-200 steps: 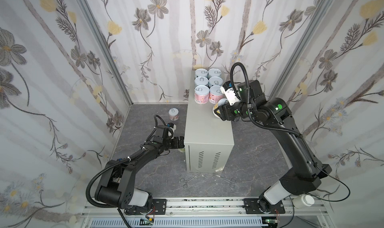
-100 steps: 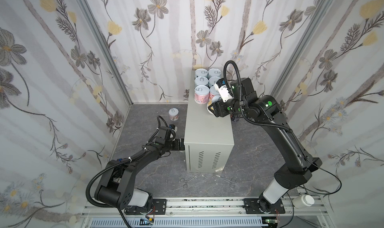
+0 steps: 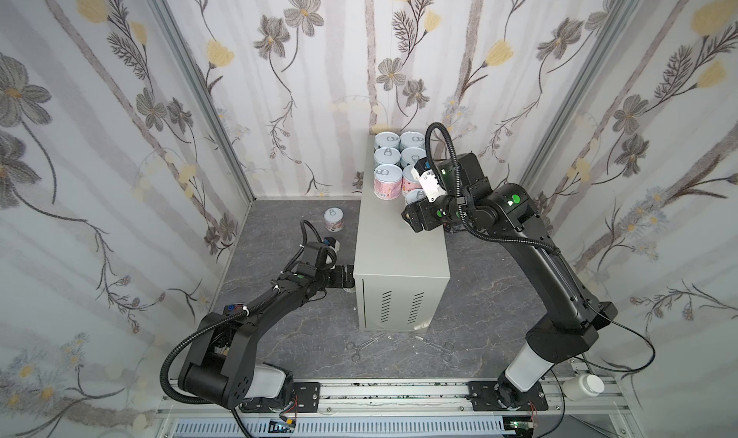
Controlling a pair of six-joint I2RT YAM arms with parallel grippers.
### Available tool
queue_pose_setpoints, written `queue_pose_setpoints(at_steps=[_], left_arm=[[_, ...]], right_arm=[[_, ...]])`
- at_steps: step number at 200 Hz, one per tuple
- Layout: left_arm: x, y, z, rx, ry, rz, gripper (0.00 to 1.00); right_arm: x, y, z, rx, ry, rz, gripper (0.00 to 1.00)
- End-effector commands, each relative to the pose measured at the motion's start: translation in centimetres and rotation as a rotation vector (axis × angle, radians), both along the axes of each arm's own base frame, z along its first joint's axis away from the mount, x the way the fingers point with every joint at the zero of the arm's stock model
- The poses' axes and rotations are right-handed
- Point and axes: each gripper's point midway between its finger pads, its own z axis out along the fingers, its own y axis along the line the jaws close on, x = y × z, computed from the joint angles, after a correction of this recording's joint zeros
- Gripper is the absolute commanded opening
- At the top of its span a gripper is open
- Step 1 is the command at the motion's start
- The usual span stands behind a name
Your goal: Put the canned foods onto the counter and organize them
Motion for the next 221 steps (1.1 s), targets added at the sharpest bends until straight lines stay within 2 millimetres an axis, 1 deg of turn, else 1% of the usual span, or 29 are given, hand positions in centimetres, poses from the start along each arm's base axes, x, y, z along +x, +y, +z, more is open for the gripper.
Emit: queue_pose_setpoints(at_steps=[1,27,32,35,50,74,91,97,98,101,104,120,139,152,166,182,221], left_arm=[[0.2,0.2,1.2,0.001,-0.053,-0.018,1.0],[-0.1,1.5,2.0,0.039,-0.114,-0.024,1.0],[-0.2,1.8,1.8,0.06,-0.117,-0.029,1.0],[-0.3,2.0,2.5,0.066,-0.143,-0.033,1.0],[-0.8,3.0,2.9,0.132,-0.192,-0.071,1.0],[-1.3,4.7,2.6,0.263,-0.267,-0.106,1.0],[-1.5,5.0,2.7,0.312,-0.319,-0.147,1.0],[-1.5,5.1,2.4,0.335,-0.331,-0.163,1.0],[-1.5,5.1,2.4,0.339,-0.333,-0.165,1.0],[-1.6,5.1,2.2,0.351,-0.337,-0.177,1.0],[-1.7,5.2,1.9,0.365,-0.339,-0.19,1.0],[-2.2,4.8,0.8,0.389,-0.351,-0.263,1.0],[-3.4,3.2,0.3,0.353,-0.389,-0.384,1.0],[-3.6,3.0,0.1,0.357,-0.422,-0.398,1.0],[-3.7,2.7,0.4,0.35,-0.454,-0.415,1.0],[-3.9,2.0,0.5,0.316,-0.483,-0.444,1.0],[-3.2,1.6,-0.7,0.308,-0.503,-0.448,1.0]], right_arm=[[-0.3,-0.6,0.7,-0.002,-0.019,-0.014,0.88],[-0.4,-0.2,1.5,0.013,-0.049,0.006,0.91],[-0.5,-0.2,1.7,0.017,-0.055,0.008,0.92],[-0.5,-0.2,1.9,0.02,-0.059,0.009,0.92],[-0.6,-0.2,2.5,0.033,-0.076,0.015,0.93],[-1.1,-0.2,3.3,0.052,-0.097,0.031,0.96],[-1.7,-0.3,4.4,0.078,-0.125,0.047,1.0],[-1.5,-0.1,4.1,0.078,-0.125,0.053,1.0],[-1.9,-0.4,4.7,0.087,-0.139,0.054,1.0],[-2.3,-0.7,5.5,0.099,-0.158,0.055,1.0],[-2.5,-0.8,5.6,0.102,-0.165,0.058,1.0],[-3.0,-1.1,6.2,0.115,-0.192,0.068,1.0],[-3.5,-1.1,6.3,0.12,-0.211,0.098,1.0],[-3.8,-1.1,6.3,0.118,-0.227,0.116,1.0],[-4.0,-1.2,6.3,0.121,-0.245,0.127,1.0],[-4.0,-1.6,6.2,0.121,-0.258,0.131,1.0],[-4.7,-1.7,6.3,0.149,-0.283,0.165,1.0]])
